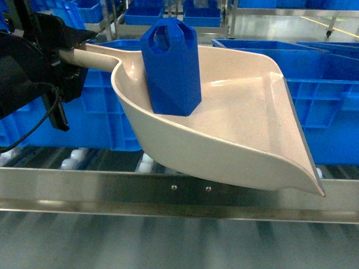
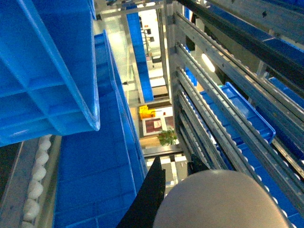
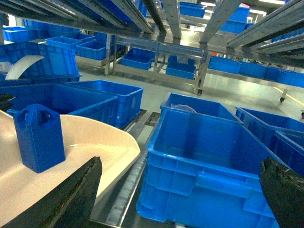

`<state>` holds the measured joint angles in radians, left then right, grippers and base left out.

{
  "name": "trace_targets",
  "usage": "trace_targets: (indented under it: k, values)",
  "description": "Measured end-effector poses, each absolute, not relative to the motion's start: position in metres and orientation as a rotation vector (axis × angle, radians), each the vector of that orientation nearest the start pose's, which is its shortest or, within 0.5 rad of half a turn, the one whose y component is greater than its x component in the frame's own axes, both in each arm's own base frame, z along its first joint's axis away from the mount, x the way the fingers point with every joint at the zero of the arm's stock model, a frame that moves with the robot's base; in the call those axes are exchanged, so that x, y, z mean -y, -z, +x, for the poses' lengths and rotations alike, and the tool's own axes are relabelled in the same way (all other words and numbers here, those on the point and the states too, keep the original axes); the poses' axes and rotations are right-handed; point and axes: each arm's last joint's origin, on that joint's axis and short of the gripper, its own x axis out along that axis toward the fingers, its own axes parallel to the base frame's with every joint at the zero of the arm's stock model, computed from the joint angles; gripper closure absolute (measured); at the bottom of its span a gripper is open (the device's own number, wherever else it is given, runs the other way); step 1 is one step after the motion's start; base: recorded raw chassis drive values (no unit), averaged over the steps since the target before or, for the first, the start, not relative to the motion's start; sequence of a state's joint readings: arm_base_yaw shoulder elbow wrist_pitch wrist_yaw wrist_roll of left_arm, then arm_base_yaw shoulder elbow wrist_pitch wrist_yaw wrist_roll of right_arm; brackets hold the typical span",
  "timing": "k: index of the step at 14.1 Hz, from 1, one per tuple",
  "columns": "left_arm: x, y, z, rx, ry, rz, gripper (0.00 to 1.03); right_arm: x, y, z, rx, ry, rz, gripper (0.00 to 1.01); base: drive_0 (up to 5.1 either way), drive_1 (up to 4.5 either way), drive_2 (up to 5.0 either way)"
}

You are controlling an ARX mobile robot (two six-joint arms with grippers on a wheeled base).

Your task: Place part in tray to right shelf

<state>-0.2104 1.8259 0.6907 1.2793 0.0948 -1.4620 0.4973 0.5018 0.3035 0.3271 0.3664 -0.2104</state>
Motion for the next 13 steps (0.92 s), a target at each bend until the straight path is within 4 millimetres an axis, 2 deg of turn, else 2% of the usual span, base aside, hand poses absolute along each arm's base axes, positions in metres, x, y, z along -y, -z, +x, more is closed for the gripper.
trace_targets:
  k: [2,13]
  values:
    - [0.0734,-0.1764,0.3319,-0.100,0.355,-1.455,0.91,-0.0551,-0.2529,0.1233,0.128,-0.118,-0.157,0.03,0.2,4.41,-3.9]
    - [0.0711,-0.1761,0.3326,-0.095,0.344,-1.455,0.91,-0.0554,-0.2526,0.1238,0.125,-0.118,-0.158,0.03,0.0,0.00,0.0]
